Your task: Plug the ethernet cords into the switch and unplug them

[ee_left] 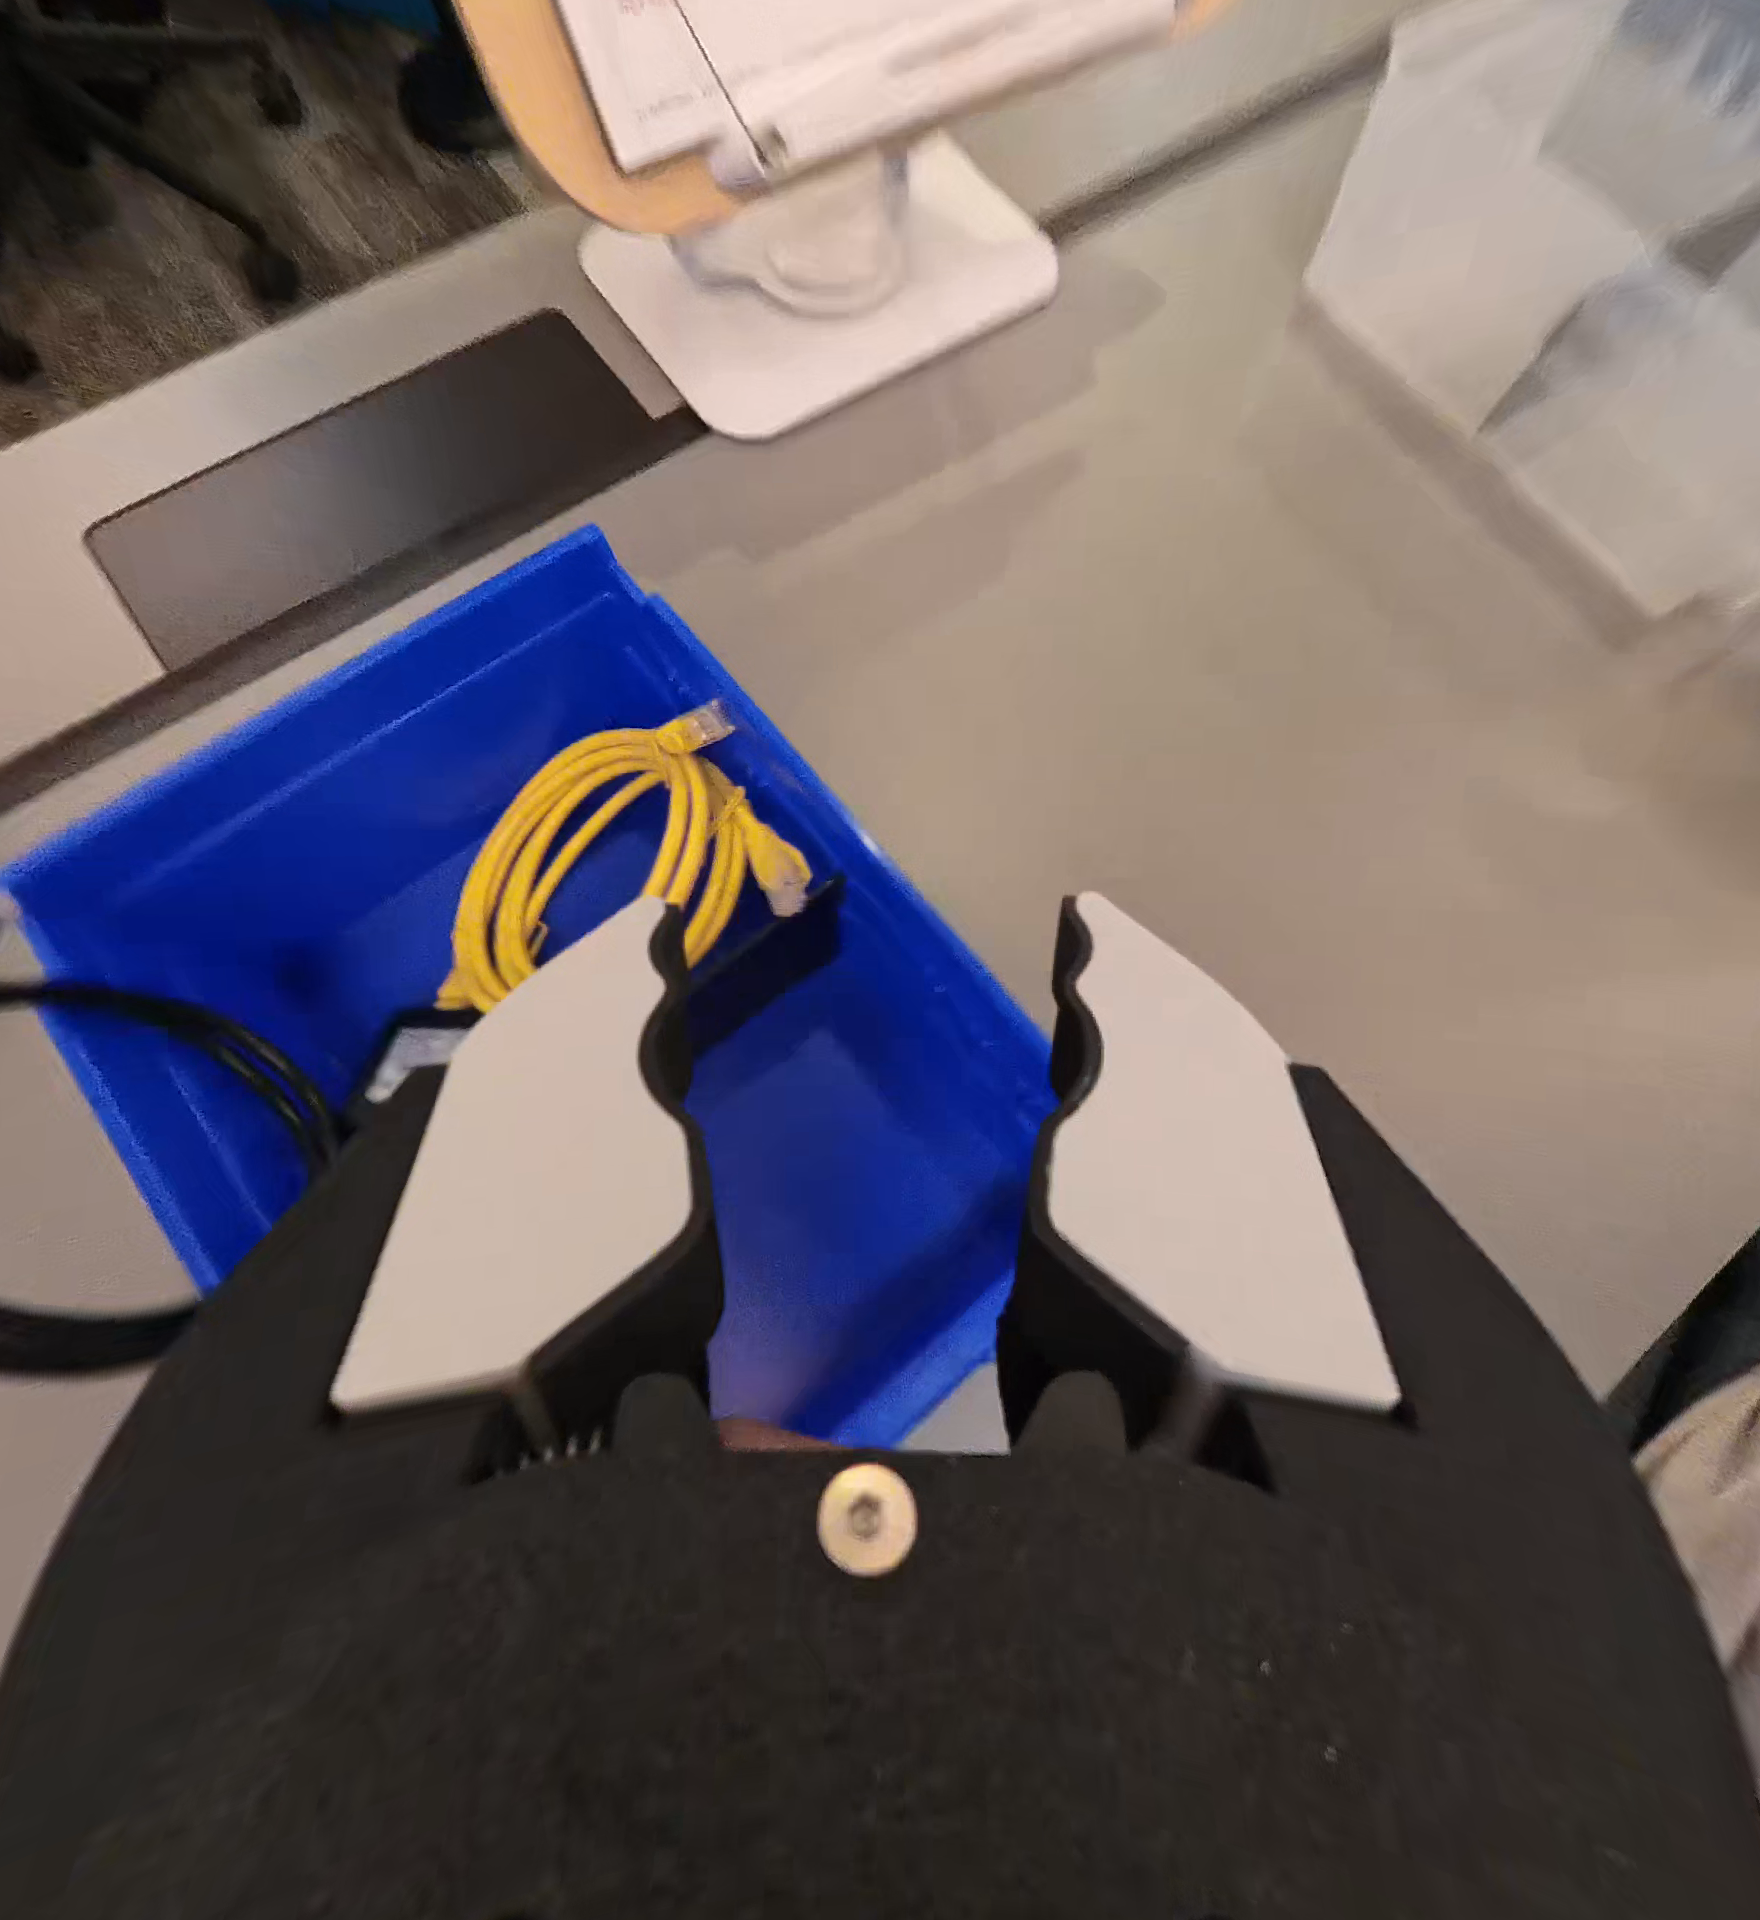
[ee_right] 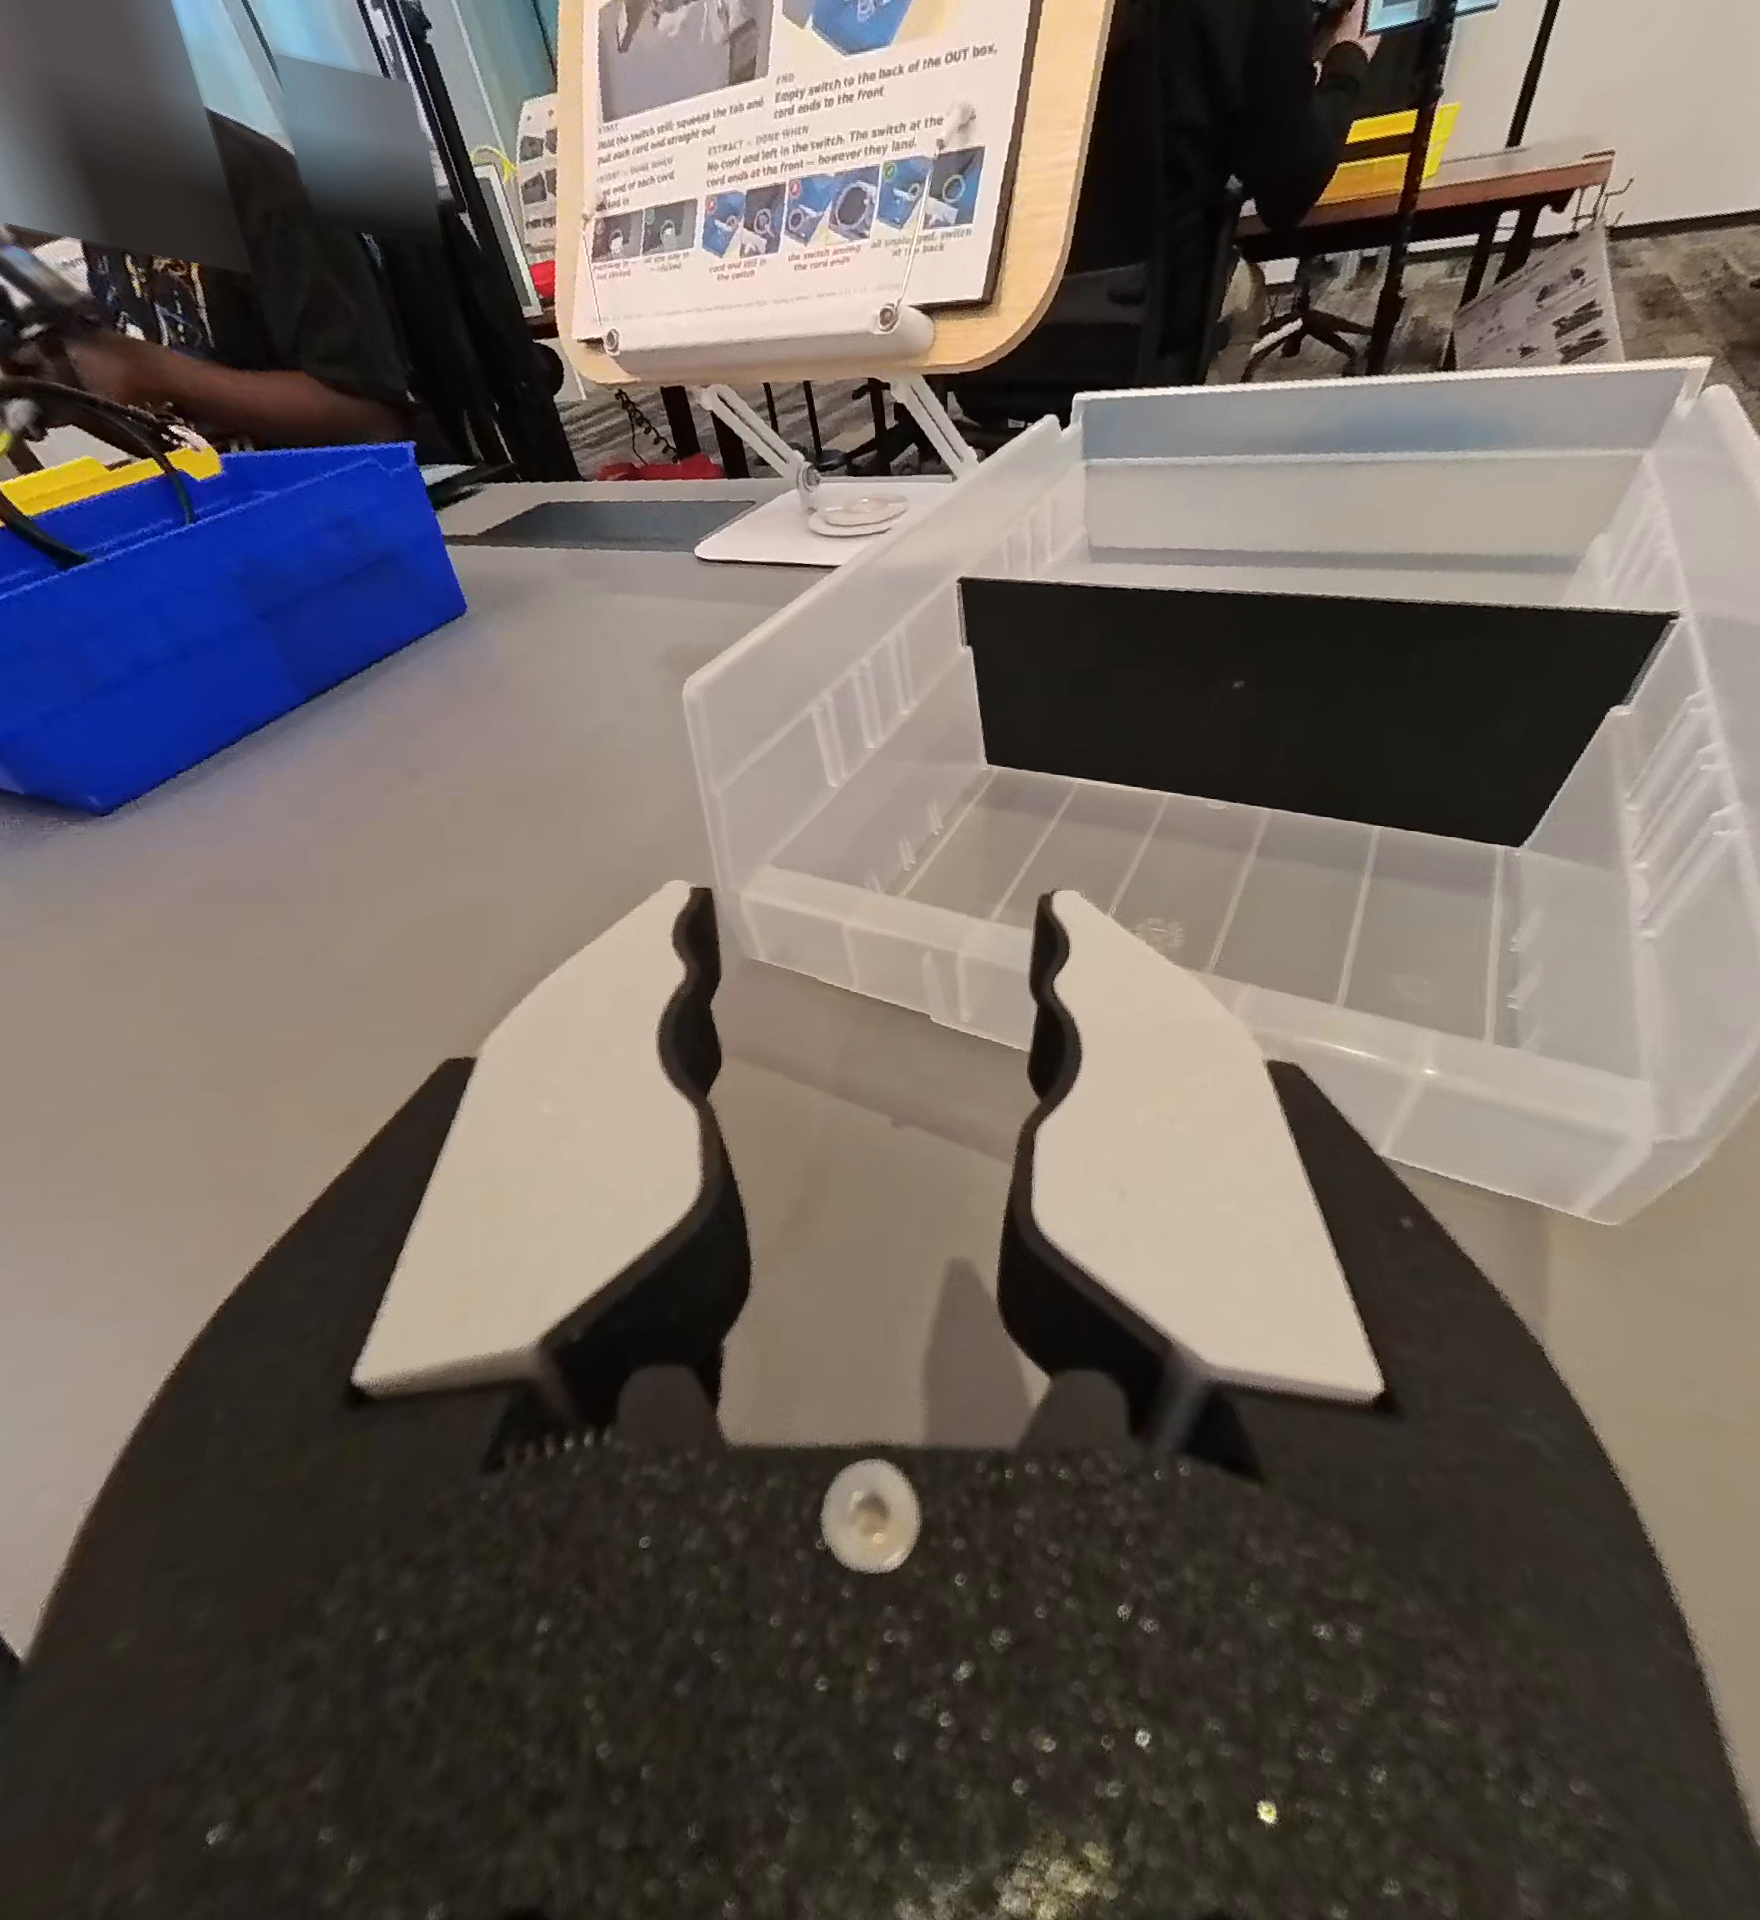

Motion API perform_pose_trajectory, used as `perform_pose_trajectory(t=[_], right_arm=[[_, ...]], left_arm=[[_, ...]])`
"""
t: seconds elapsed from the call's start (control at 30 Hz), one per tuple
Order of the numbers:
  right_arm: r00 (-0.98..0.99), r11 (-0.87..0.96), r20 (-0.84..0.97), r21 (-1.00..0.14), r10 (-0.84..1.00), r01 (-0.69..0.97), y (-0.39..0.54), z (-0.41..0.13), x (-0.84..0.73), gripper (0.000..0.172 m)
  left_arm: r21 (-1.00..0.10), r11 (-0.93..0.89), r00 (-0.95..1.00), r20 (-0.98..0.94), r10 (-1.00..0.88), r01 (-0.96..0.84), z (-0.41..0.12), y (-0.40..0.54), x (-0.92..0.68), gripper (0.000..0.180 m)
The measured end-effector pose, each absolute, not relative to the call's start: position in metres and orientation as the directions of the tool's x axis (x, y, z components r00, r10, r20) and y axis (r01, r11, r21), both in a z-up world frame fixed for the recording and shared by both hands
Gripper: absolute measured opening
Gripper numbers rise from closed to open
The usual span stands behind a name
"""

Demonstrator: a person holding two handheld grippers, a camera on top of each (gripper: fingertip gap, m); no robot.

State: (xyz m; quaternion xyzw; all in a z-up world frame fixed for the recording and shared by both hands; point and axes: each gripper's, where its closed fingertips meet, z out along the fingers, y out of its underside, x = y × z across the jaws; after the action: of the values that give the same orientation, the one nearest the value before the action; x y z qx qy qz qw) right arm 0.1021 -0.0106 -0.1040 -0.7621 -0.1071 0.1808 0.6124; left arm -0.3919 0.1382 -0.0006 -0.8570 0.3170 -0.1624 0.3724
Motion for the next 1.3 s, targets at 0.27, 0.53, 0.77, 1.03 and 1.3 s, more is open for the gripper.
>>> perform_pose_trajectory(t=[0.27, 0.53, 0.77, 1.03, 1.3], right_arm=[[0.915, -0.234, -0.131, -0.971, 0.382, -0.041, -0.015, -0.106, 0.103, 0.056], [0.915, -0.239, -0.119, -0.971, 0.385, -0.026, -0.015, -0.107, 0.102, 0.055], [0.907, -0.256, -0.121, -0.967, 0.403, -0.015, -0.014, -0.111, 0.096, 0.054], [0.904, -0.259, -0.124, -0.966, 0.409, -0.015, -0.015, -0.112, 0.095, 0.054], [0.902, -0.262, -0.124, -0.965, 0.413, -0.012, -0.016, -0.112, 0.094, 0.053]], left_arm=[[-0.285, -0.536, 0.558, 0.002, -0.83, -0.795, -0.102, 0.197, -0.42, 0.067], [-0.066, -0.622, 0.54, 0.431, -0.723, -0.78, -0.131, 0.194, -0.411, 0.063], [-0.062, -0.626, 0.53, 0.473, -0.704, -0.777, -0.13, 0.199, -0.41, 0.063], [0.014, -0.615, 0.569, 0.396, -0.721, -0.788, -0.139, 0.207, -0.419, 0.054], [0.07, -0.49, 0.471, 0.422, -0.775, -0.869, -0.153, 0.19, -0.407, 0.007]])
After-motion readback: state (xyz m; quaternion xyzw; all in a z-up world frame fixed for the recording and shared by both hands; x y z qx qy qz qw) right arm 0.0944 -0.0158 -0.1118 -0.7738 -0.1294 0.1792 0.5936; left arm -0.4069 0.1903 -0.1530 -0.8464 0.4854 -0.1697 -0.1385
